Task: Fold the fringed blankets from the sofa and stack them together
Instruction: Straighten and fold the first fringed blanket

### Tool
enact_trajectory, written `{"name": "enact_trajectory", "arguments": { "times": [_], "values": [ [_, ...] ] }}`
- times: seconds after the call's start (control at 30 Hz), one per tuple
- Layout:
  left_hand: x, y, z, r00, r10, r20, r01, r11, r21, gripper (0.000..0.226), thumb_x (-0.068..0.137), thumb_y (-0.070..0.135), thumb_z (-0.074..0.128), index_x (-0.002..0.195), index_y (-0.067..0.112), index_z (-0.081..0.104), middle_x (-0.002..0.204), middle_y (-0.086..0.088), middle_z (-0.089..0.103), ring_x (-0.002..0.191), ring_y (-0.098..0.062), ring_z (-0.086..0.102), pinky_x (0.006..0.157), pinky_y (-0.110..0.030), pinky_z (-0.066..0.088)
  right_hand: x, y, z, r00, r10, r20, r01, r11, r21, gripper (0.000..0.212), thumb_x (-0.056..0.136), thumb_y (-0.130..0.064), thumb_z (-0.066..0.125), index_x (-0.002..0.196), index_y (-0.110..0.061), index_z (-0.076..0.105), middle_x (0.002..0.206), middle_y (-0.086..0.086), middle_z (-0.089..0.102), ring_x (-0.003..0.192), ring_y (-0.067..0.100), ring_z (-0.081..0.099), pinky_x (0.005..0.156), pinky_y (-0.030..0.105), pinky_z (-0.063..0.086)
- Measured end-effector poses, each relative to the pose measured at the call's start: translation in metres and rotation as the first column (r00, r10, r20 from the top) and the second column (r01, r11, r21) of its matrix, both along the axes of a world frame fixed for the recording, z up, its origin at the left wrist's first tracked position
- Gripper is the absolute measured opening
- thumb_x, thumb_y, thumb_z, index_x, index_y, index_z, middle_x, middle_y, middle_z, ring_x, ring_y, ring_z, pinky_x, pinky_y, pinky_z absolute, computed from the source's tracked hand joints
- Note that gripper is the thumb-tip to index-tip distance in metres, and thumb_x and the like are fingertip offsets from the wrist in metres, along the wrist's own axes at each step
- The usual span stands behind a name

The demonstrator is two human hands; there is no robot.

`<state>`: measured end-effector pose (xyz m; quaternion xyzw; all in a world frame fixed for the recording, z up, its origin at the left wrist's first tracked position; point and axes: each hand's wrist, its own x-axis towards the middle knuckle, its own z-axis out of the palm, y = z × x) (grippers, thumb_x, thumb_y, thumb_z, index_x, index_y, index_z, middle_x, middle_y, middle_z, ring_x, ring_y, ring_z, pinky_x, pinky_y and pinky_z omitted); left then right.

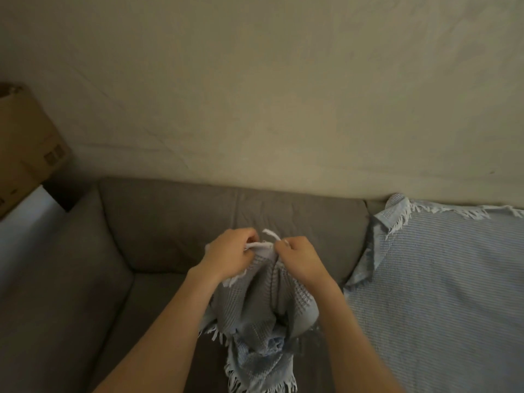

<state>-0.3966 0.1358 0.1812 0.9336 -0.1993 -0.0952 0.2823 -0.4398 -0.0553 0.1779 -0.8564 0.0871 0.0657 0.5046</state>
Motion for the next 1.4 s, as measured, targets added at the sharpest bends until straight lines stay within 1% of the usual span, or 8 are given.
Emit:
{"name": "enact_trajectory", "arguments": {
  "times": [0.13,0.4,0.7,0.8,1.07,1.23,1.3,1.4],
  "values": [
    [0.001,0.012,-0.020,0.978,0.204,0.044,-0.208,0.974,0.089,0.021,0.091,0.014,0.063,0.078,0.030,0.064,0.079,0.004,0.070,0.076,-0.023,0.069,0.069,-0.043,0.060,0.004,-0.004,0.010,0.986,-0.138,0.095,0.144,0.988,-0.062,0.050,0.094,-0.025,0.057,0.053,-0.022,0.028,0.041,-0.009,0.026,0.043,0.007,0.022,0.049,0.029,0.022],
    [0.001,0.020,-0.014,0.931,0.117,-0.346,-0.291,0.810,-0.509,0.016,0.100,0.034,0.071,0.113,0.028,0.078,0.106,0.009,0.080,0.101,-0.007,0.073,0.090,-0.034,0.057,0.011,-0.013,-0.003,0.871,-0.491,0.022,0.490,0.871,0.045,0.044,0.096,-0.020,0.051,0.056,-0.018,0.031,0.051,-0.003,0.034,0.051,0.016,0.028,0.054,0.032,0.026],
    [0.001,-0.007,0.000,0.886,0.267,-0.380,-0.457,0.646,-0.612,0.024,0.108,0.033,0.057,0.101,0.030,0.079,0.096,0.013,0.080,0.094,0.002,0.073,0.087,-0.023,0.058,0.014,-0.016,-0.006,0.943,-0.301,-0.141,0.326,0.917,0.228,0.006,0.079,-0.003,0.070,0.084,-0.003,0.067,0.076,0.006,0.064,0.069,0.020,0.058,0.059,0.033,0.044],
    [-0.002,-0.011,0.006,0.845,0.385,-0.370,-0.534,0.571,-0.623,0.025,0.107,0.028,0.057,0.096,0.030,0.080,0.091,0.013,0.079,0.087,0.006,0.071,0.078,-0.019,0.055,0.013,-0.023,-0.010,0.846,-0.419,-0.330,0.522,0.780,0.346,0.019,0.066,0.003,0.086,0.076,-0.001,0.070,0.079,0.014,0.071,0.073,0.025,0.068,0.063,0.035,0.056],
    [-0.029,-0.035,0.000,0.889,0.061,-0.453,-0.335,0.762,-0.555,0.030,0.108,0.042,0.056,0.114,0.027,0.081,0.104,0.006,0.082,0.102,-0.013,0.077,0.096,-0.045,0.061,0.014,-0.003,-0.014,0.819,-0.505,-0.272,0.555,0.576,0.600,0.020,0.086,0.003,0.078,0.104,-0.004,0.075,0.090,0.023,0.077,0.079,0.029,0.076,0.076,0.041,0.064],
    [-0.030,-0.039,0.005,0.865,0.102,-0.491,-0.408,0.712,-0.572,0.032,0.111,0.036,0.050,0.115,0.024,0.080,0.103,0.005,0.081,0.099,-0.010,0.077,0.099,-0.042,0.060,0.008,-0.007,-0.003,0.870,-0.363,-0.334,0.480,0.466,0.743,0.033,0.088,0.016,0.050,0.108,0.006,0.074,0.087,0.020,0.076,0.076,0.025,0.077,0.066,0.031,0.061],
    [-0.028,-0.036,0.004,0.853,0.100,-0.512,-0.430,0.689,-0.583,0.032,0.112,0.034,0.049,0.118,0.023,0.079,0.106,0.005,0.081,0.101,-0.009,0.076,0.101,-0.041,0.059,0.004,-0.009,0.000,0.916,-0.296,-0.271,0.393,0.521,0.758,0.040,0.085,0.020,0.048,0.112,0.003,0.072,0.097,0.023,0.077,0.084,0.028,0.078,0.069,0.030,0.061],
    [-0.026,-0.034,-0.001,0.818,0.098,-0.567,-0.485,0.649,-0.586,0.032,0.112,0.032,0.050,0.120,0.020,0.078,0.109,0.000,0.081,0.107,-0.016,0.077,0.105,-0.048,0.056,0.004,-0.009,0.001,0.975,-0.223,-0.025,0.202,0.824,0.530,0.042,0.083,0.014,0.061,0.115,-0.010,0.075,0.108,0.015,0.078,0.101,0.027,0.077,0.081,0.034,0.063]
  ]
}}
